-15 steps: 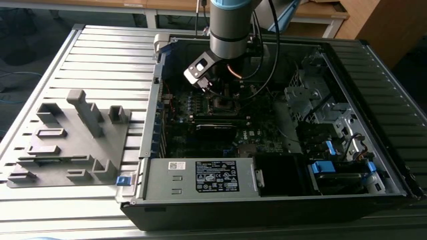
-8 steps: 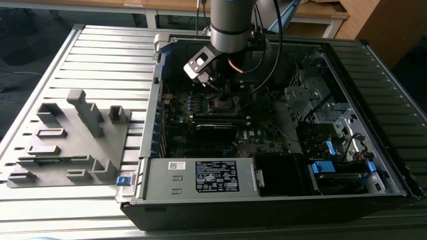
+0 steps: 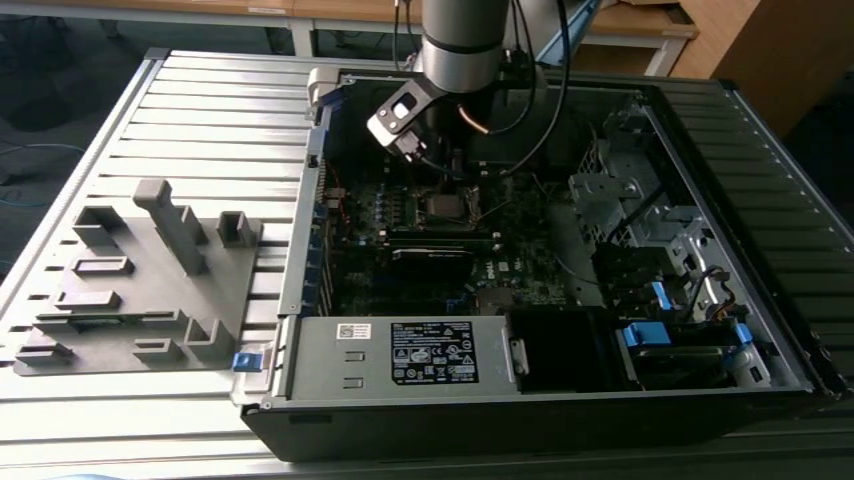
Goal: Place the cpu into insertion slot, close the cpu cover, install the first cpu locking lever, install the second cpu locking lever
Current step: 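Place the cpu into insertion slot, then close the cpu cover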
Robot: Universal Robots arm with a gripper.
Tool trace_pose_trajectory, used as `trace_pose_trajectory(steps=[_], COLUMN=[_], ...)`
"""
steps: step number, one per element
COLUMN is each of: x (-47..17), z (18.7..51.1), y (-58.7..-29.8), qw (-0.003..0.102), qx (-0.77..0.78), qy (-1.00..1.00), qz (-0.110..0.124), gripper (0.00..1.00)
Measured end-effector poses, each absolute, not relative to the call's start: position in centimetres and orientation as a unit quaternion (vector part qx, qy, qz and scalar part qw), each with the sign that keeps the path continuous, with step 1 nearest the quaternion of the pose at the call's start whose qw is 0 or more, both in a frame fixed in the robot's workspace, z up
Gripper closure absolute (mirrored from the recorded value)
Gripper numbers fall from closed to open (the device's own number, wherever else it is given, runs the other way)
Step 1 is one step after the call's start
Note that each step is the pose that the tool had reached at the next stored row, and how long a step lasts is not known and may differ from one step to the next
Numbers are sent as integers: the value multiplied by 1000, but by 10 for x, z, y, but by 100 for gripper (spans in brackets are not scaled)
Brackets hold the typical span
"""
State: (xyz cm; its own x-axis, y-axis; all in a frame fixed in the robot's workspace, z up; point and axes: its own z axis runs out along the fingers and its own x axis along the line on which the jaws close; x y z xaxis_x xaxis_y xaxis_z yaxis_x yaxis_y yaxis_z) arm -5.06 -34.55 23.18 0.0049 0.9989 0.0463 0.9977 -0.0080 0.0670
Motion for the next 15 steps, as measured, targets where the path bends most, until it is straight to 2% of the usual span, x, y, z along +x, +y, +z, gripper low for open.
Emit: trace_pose_trajectory(steps=[10,12,15], x=[-51,-51,-51], z=[236,250,250], y=[-345,-345,-345], qw=[7,7,7], qx=[709,709,709], qy=[704,704,704], qz=[40,40,40], gripper=[89,89,89])
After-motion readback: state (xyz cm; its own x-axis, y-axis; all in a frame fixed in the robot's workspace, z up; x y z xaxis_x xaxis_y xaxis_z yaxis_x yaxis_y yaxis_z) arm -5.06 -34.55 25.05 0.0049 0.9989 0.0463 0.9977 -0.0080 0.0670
